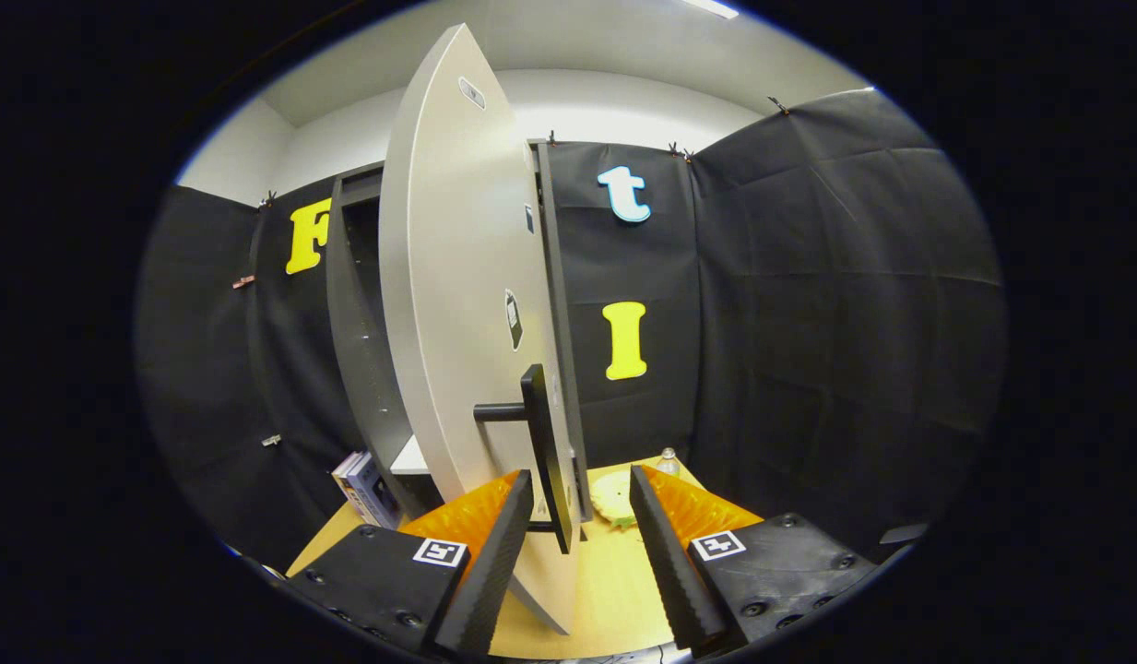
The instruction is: Open the shoe cabinet door, grab the shoes and put them into the shoe cabinet, then close the shoe cabinet door.
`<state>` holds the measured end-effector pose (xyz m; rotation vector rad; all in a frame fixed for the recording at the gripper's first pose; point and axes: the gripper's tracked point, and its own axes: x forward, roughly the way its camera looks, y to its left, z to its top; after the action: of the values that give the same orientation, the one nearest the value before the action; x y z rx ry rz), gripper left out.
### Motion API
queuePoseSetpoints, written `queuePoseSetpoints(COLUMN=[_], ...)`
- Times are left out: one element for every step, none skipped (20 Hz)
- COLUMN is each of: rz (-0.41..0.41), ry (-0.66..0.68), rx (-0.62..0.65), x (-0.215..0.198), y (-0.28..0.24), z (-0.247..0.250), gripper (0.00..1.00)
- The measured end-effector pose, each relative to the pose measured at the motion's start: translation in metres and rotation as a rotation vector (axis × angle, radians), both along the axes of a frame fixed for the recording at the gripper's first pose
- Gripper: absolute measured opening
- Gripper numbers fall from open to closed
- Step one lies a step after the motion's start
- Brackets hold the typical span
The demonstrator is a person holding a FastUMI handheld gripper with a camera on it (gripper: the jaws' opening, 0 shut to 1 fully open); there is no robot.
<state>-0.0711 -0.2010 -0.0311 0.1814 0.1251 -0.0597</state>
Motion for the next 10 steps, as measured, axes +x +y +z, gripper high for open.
queuePoseSetpoints(rz=[0.011,0.021,0.03,0.041,0.054,0.068,0.079,0.089,0.099,0.11], ry=[-0.001,-0.005,-0.009,-0.013,-0.015,-0.014,-0.013,-0.011,-0.01,-0.01], rx=[0.001,-0.001,-0.003,-0.001,0.005,0.011,0.016,0.021,0.028,0.035], x=[0.002,0.004,0.006,0.008,0.012,0.016,0.023,0.028,0.034,0.04], y=[0.012,0.022,0.032,0.041,0.05,0.059,0.069,0.077,0.085,0.093], z=[0.0,0.0,0.0,0.001,0.001,0.0,-0.001,-0.001,0.0,-0.001], gripper=[0.74,0.74,0.74,0.74,0.74,0.74,0.74,0.74,0.74,0.74])
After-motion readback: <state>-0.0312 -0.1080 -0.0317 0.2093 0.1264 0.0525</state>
